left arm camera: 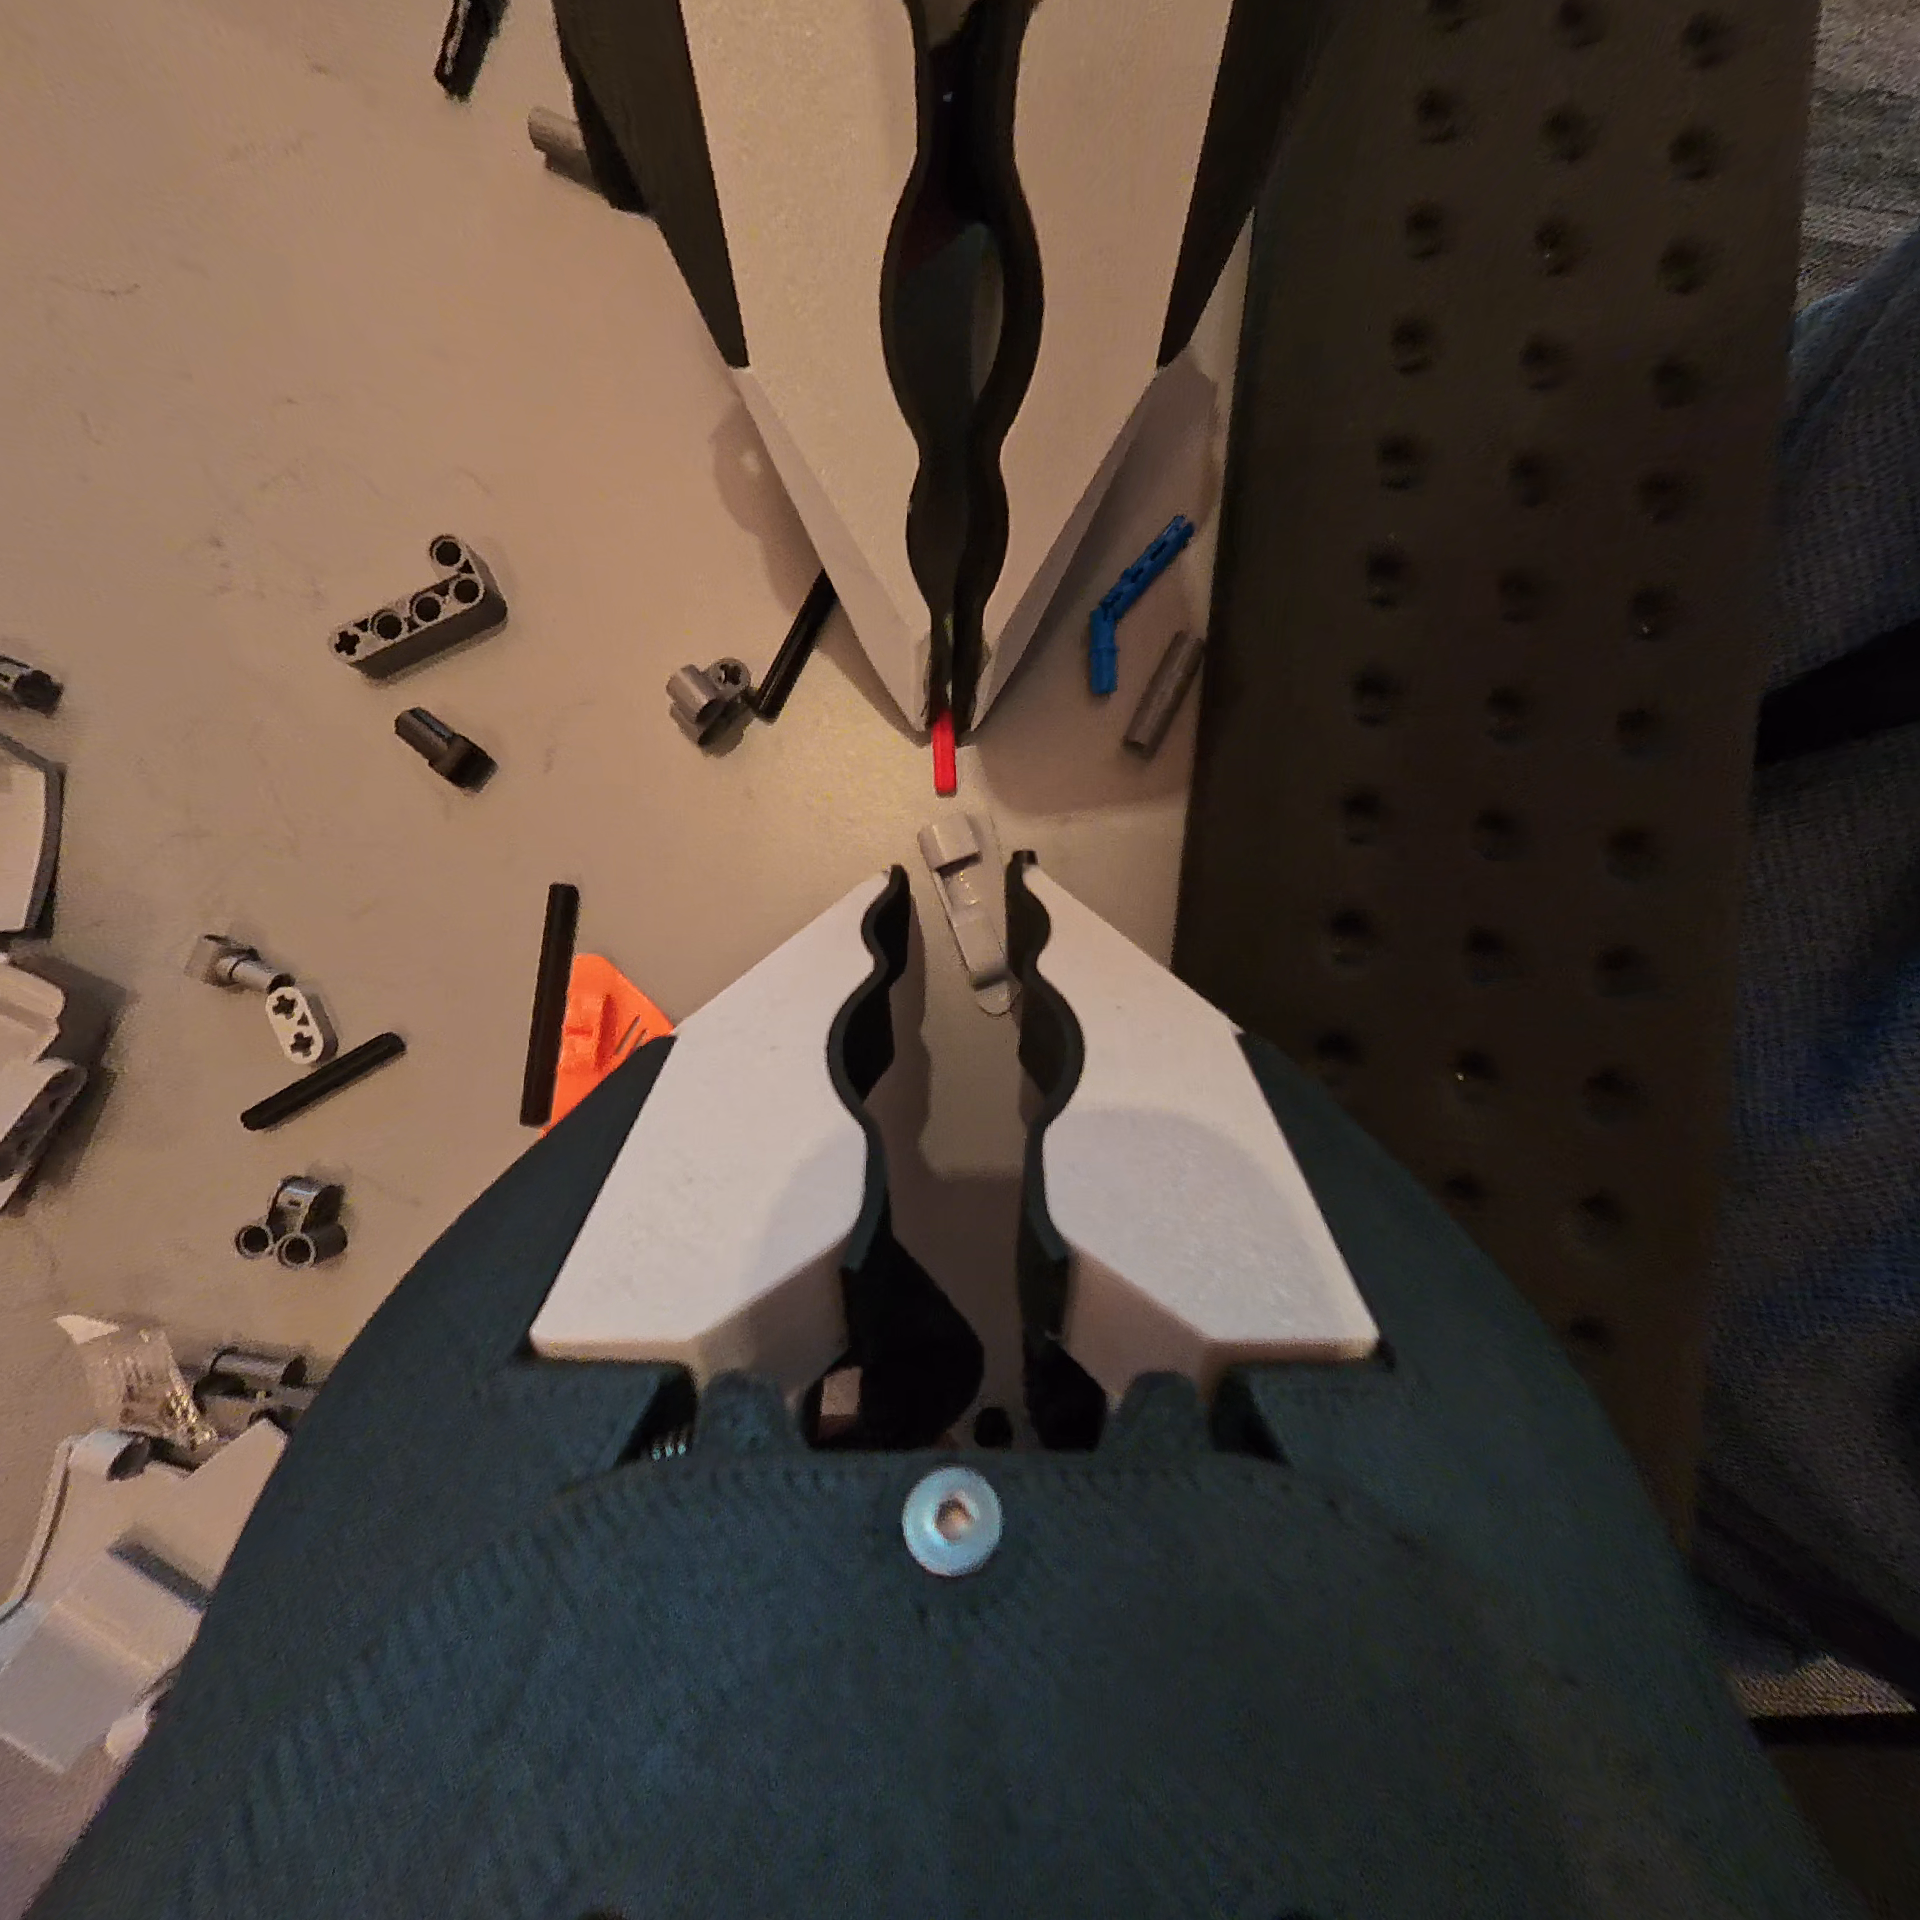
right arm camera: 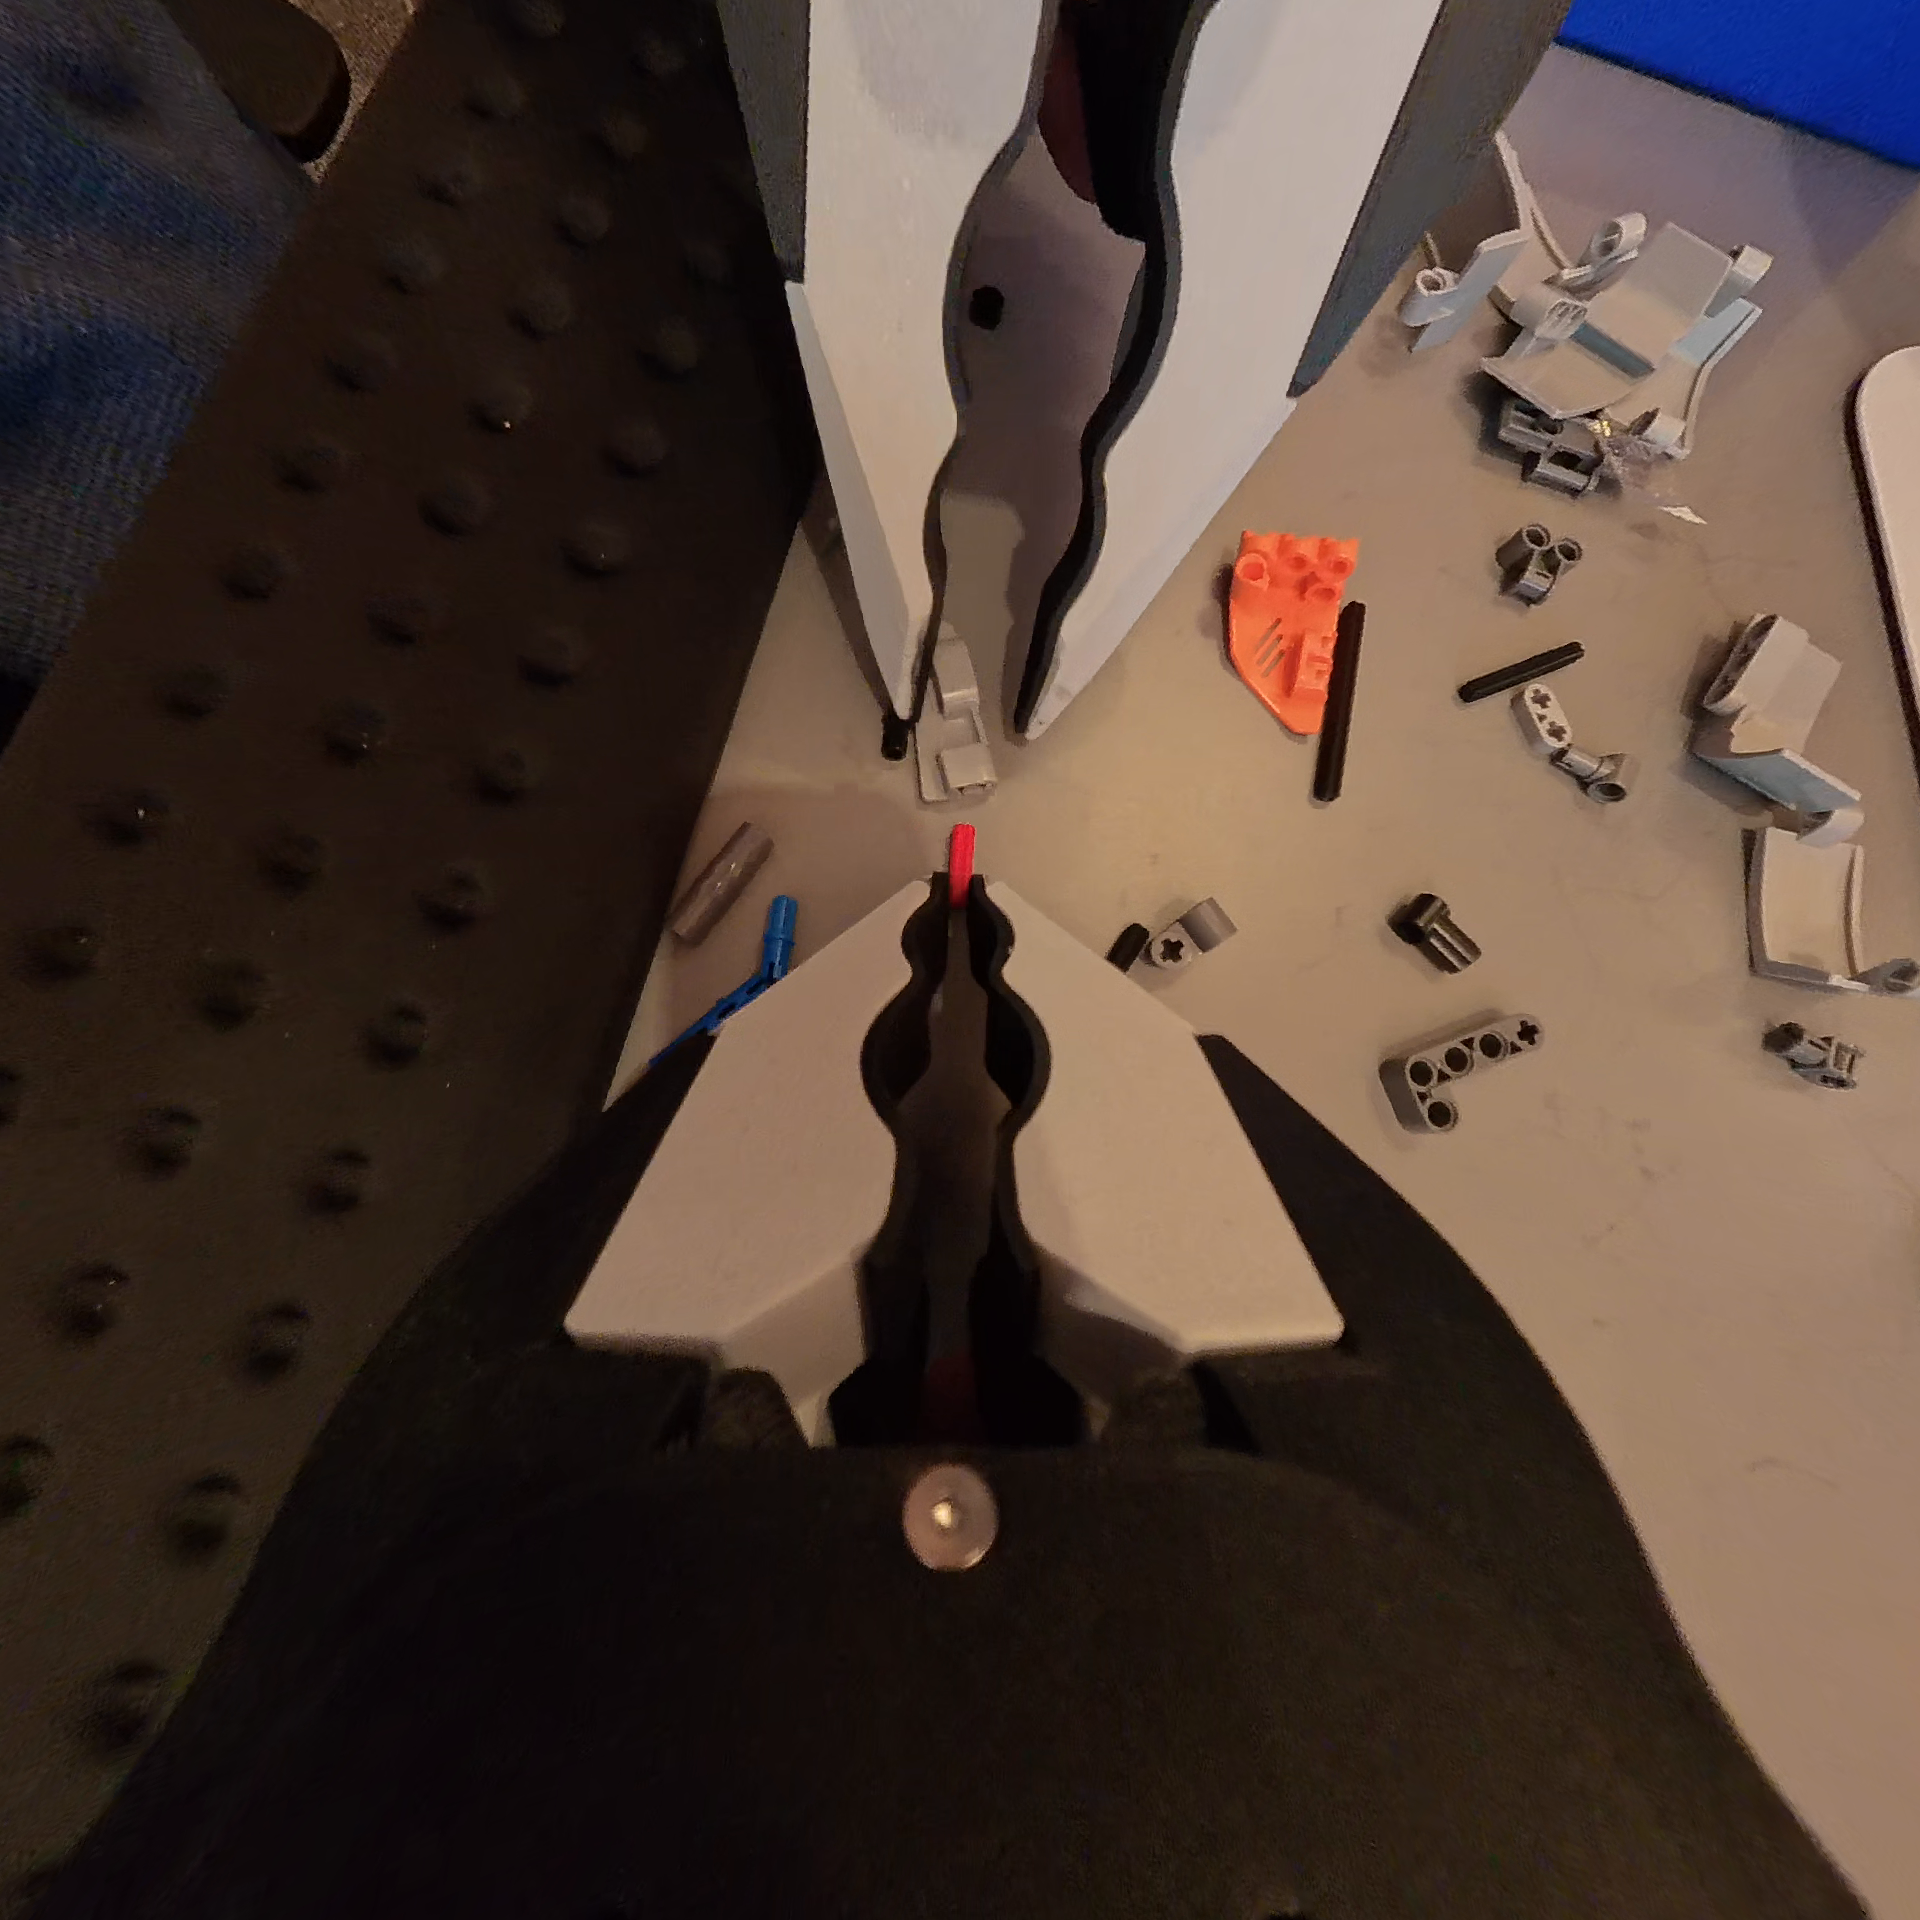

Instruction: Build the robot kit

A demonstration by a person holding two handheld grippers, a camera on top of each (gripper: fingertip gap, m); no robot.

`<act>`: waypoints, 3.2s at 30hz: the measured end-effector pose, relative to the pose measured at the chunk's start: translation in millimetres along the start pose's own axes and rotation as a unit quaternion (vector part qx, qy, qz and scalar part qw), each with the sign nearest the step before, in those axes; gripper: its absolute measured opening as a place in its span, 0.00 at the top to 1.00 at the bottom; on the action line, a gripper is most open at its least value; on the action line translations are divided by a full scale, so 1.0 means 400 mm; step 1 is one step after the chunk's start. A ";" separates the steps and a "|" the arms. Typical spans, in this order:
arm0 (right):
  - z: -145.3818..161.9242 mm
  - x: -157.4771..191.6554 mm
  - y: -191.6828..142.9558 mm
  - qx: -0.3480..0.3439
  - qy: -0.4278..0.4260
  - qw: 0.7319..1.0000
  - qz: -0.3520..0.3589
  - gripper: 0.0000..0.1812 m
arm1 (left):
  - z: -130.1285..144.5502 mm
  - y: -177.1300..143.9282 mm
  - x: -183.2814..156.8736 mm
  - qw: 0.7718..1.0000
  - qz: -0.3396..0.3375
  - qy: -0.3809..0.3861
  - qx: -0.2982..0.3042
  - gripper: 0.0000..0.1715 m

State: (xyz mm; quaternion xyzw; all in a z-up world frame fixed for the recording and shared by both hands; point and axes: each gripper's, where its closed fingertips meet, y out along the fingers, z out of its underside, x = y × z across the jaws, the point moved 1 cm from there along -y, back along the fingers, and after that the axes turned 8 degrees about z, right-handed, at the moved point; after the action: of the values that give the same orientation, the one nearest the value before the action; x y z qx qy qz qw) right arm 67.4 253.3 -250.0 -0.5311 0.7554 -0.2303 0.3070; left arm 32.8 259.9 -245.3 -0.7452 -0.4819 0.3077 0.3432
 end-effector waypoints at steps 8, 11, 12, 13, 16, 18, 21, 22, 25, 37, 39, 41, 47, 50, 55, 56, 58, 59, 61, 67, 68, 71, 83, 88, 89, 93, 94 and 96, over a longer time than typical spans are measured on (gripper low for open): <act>-0.004 0.001 0.003 -0.011 0.001 1.000 0.002 1.00 | -0.001 0.020 -0.004 1.000 0.005 0.009 0.006 0.95; -0.005 0.005 0.002 -0.015 0.000 1.000 -0.003 1.00 | -0.002 0.019 -0.001 1.000 0.010 0.012 0.004 0.96; -0.006 0.007 0.002 -0.019 -0.001 1.000 -0.005 1.00 | -0.002 0.020 -0.001 1.000 0.013 0.012 0.003 0.96; -0.008 0.007 0.001 -0.022 -0.003 1.000 -0.004 1.00 | -0.002 0.020 -0.001 1.000 0.016 0.013 0.004 0.96; -0.013 0.005 0.000 -0.029 -0.003 1.000 -0.001 1.00 | -0.002 0.020 -0.001 1.000 0.020 0.019 0.008 0.96; -0.013 0.004 0.001 -0.030 -0.001 1.000 -0.001 1.00 | -0.002 0.020 -0.001 0.999 0.022 0.024 0.011 0.96; -0.013 0.003 0.002 -0.030 -0.002 1.000 0.001 1.00 | -0.002 0.020 0.000 0.999 0.021 0.032 0.013 0.96; -0.012 0.004 0.002 -0.030 -0.003 1.000 0.000 1.00 | -0.002 0.020 -0.001 0.999 0.021 0.032 0.011 0.96; -0.012 0.006 0.003 -0.030 -0.008 0.999 -0.002 1.00 | -0.003 0.021 -0.001 0.999 0.023 0.034 0.005 0.96; -0.012 0.009 -0.001 -0.022 -0.077 0.997 0.016 1.00 | -0.005 0.023 -0.002 0.997 0.057 0.053 0.014 0.97; -0.010 0.010 0.000 -0.017 -0.084 0.996 0.011 1.00 | -0.006 0.024 -0.003 0.996 0.059 0.063 0.019 0.97; -0.009 0.010 -0.001 -0.014 -0.088 0.996 0.004 1.00 | -0.008 0.025 -0.003 0.995 0.058 0.073 0.024 0.97; -0.008 0.008 -0.003 -0.004 -0.130 0.991 0.008 1.00 | -0.009 0.026 -0.004 0.994 0.072 0.073 0.030 0.97; -0.006 0.008 -0.002 0.006 -0.165 0.986 0.031 1.00 | -0.009 0.026 -0.002 0.994 0.089 0.060 0.022 0.97; -0.004 0.006 0.000 0.024 -0.234 0.968 0.082 1.00 | -0.010 0.026 0.000 0.993 0.108 0.043 0.008 0.97; -0.004 0.007 0.000 0.025 -0.244 0.965 0.089 1.00 | -0.009 0.026 0.000 0.993 0.109 0.040 0.006 0.97; -0.004 0.008 0.000 0.026 -0.252 0.962 0.097 1.00 | -0.009 0.026 0.000 0.993 0.110 0.037 0.004 0.98; -0.005 0.009 -0.001 0.025 -0.252 0.962 0.098 1.00 | -0.010 0.026 0.000 0.993 0.111 0.035 0.002 0.98; -0.005 0.009 -0.002 0.023 -0.245 0.964 0.096 1.00 | -0.009 0.026 0.000 0.993 0.110 0.034 0.001 0.98; -0.006 0.009 -0.002 0.020 -0.268 0.956 0.117 1.00 | -0.009 0.026 0.001 0.993 0.116 0.025 -0.008 0.98; -0.006 0.009 -0.002 0.021 -0.271 0.955 0.120 1.00 | -0.010 0.026 0.001 0.993 0.116 0.023 -0.010 0.97; -0.005 0.008 -0.002 0.018 -0.242 0.964 0.108 1.00 | -0.010 0.026 0.001 0.994 0.110 0.026 -0.009 0.98; -0.010 0.008 -0.011 -0.003 -0.141 0.989 0.037 1.00 | -0.015 0.027 -0.003 0.994 0.001 0.098 0.058 0.98; -0.015 0.012 -0.015 -0.010 -0.119 0.993 0.016 1.00 | -0.016 0.027 -0.004 0.992 -0.023 0.109 0.065 0.98; -0.015 0.012 -0.016 -0.011 -0.116 0.993 0.013 1.00 | -0.016 0.027 -0.004 0.991 -0.026 0.111 0.065 0.98; -0.030 0.015 -0.018 -0.025 -0.096 0.995 -0.001 1.00 | -0.018 0.029 -0.005 0.988 -0.048 0.127 0.069 0.98; -0.038 0.019 -0.020 -0.032 -0.092 0.995 -0.006 1.00 | -0.021 0.032 -0.009 0.988 -0.050 0.132 0.066 0.98; -0.034 0.024 -0.013 -0.023 -0.098 0.995 -0.008 1.00 | -0.032 0.043 -0.018 0.988 -0.048 0.135 0.057 0.98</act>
State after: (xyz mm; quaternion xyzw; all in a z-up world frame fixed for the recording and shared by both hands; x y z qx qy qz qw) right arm 59.0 243.0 -239.1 -0.5639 0.7225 -0.1623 0.3657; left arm 49.0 245.2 -250.7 -0.7349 -0.4481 0.2150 0.4615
